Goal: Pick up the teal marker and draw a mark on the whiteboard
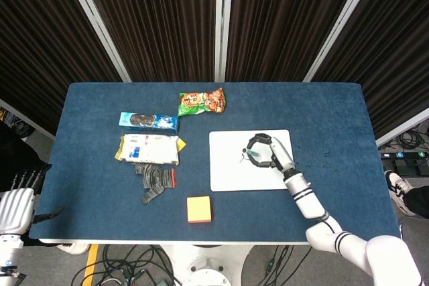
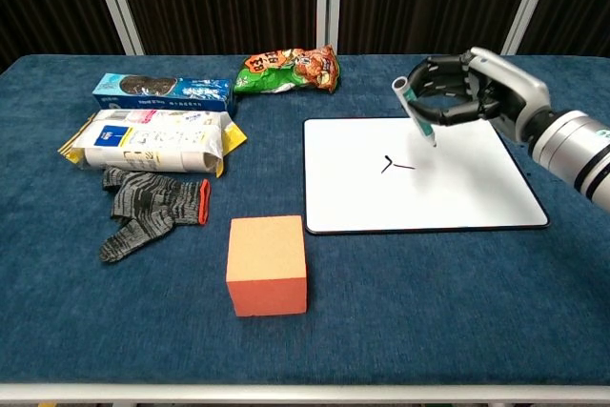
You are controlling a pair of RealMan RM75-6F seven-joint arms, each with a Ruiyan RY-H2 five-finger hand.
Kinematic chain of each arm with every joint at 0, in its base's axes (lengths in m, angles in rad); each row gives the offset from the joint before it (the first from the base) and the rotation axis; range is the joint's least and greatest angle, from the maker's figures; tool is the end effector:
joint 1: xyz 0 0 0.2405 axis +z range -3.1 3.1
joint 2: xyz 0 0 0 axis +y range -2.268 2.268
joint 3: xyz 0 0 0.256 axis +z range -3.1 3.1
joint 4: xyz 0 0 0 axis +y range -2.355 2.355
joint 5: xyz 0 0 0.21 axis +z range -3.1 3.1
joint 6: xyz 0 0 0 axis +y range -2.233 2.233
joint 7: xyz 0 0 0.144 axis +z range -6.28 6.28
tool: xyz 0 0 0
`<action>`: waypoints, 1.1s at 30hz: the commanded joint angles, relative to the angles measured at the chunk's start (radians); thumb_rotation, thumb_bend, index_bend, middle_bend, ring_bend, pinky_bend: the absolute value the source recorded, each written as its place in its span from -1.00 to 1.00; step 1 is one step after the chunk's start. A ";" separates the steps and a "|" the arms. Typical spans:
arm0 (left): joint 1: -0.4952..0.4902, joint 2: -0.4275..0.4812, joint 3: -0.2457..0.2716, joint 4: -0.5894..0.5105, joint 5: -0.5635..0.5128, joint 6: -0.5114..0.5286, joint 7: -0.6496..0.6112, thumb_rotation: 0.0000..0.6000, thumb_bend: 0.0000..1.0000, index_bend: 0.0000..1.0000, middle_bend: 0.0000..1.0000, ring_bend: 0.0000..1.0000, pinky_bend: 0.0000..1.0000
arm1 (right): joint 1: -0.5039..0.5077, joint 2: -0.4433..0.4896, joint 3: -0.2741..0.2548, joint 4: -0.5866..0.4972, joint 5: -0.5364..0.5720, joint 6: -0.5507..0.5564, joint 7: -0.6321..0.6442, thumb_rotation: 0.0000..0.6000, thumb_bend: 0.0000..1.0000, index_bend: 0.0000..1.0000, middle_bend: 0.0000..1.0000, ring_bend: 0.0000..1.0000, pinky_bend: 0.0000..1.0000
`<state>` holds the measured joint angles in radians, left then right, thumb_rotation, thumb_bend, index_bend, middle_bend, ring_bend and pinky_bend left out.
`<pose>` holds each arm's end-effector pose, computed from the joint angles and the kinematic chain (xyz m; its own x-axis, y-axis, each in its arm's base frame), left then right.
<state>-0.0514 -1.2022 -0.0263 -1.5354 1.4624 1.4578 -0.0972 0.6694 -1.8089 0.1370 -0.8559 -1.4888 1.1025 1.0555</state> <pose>-0.3325 0.1654 0.1344 0.2932 0.0600 0.9542 0.9525 0.0681 -0.2969 -0.2092 -0.3623 -0.0406 -0.4457 -0.3838 0.8087 -0.8300 -0.1610 -0.5339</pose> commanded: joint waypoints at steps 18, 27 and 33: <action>-0.027 -0.015 0.000 0.003 0.018 -0.028 -0.001 1.00 -0.97 -0.80 -0.82 -0.91 -1.00 | -0.123 0.223 -0.138 -0.008 -0.020 -0.038 -1.048 1.00 0.16 0.29 0.06 -0.51 -0.79; -0.022 -0.011 0.006 -0.004 0.001 -0.036 0.003 1.00 -0.97 -0.80 -0.82 -0.91 -1.00 | -0.108 0.126 -0.162 0.156 -0.059 -0.055 -1.037 1.00 0.16 0.29 0.03 -0.54 -0.84; -0.021 -0.008 0.007 -0.012 -0.003 -0.037 0.009 1.00 -0.97 -0.80 -0.82 -0.91 -1.00 | -0.104 0.090 -0.180 0.237 -0.093 -0.037 -0.958 1.00 0.09 0.16 -0.08 -0.64 -0.91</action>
<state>-0.0732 -1.2101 -0.0199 -1.5475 1.4595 1.4206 -0.0883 0.5631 -1.7070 -0.0354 -0.6356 -1.5697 1.0600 0.0789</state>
